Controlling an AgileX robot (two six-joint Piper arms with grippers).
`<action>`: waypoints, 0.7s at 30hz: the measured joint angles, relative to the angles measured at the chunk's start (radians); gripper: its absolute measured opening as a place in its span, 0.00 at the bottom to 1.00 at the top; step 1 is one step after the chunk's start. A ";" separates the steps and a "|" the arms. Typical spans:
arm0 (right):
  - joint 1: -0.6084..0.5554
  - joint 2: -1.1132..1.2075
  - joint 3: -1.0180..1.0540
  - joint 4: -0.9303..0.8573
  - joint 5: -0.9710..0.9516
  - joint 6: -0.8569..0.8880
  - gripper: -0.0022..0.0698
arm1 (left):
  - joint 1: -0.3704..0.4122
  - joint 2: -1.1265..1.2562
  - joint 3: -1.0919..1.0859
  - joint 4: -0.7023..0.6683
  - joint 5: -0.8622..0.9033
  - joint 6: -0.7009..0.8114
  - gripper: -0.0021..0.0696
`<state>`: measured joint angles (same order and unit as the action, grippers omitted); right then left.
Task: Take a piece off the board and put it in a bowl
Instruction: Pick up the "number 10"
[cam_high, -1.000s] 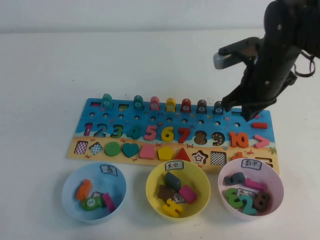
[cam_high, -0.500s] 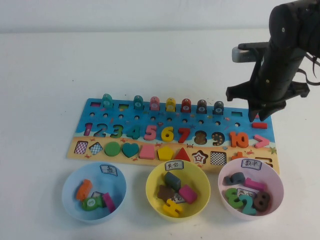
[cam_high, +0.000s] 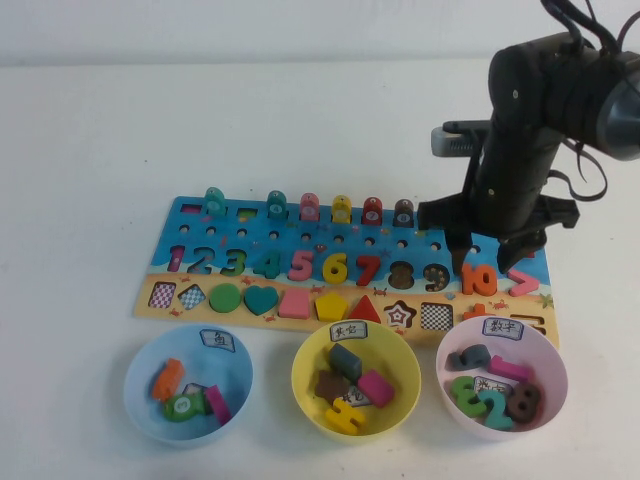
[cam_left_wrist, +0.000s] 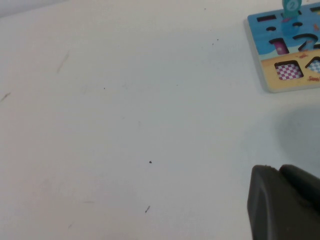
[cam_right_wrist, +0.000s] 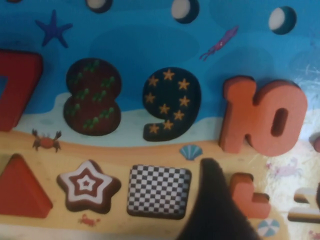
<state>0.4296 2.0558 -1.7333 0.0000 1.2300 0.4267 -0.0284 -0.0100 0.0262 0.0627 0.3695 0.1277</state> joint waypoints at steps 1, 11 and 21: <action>0.000 0.008 0.000 0.000 0.000 0.013 0.56 | 0.000 0.000 0.000 0.000 0.000 0.000 0.03; 0.000 0.053 0.000 -0.007 -0.005 0.066 0.57 | 0.000 0.000 0.000 0.000 0.000 0.000 0.02; 0.000 0.067 0.000 -0.021 -0.018 0.094 0.57 | 0.000 0.000 0.000 0.000 0.000 0.000 0.02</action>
<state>0.4296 2.1232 -1.7333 -0.0209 1.2123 0.5211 -0.0284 -0.0100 0.0262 0.0627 0.3695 0.1277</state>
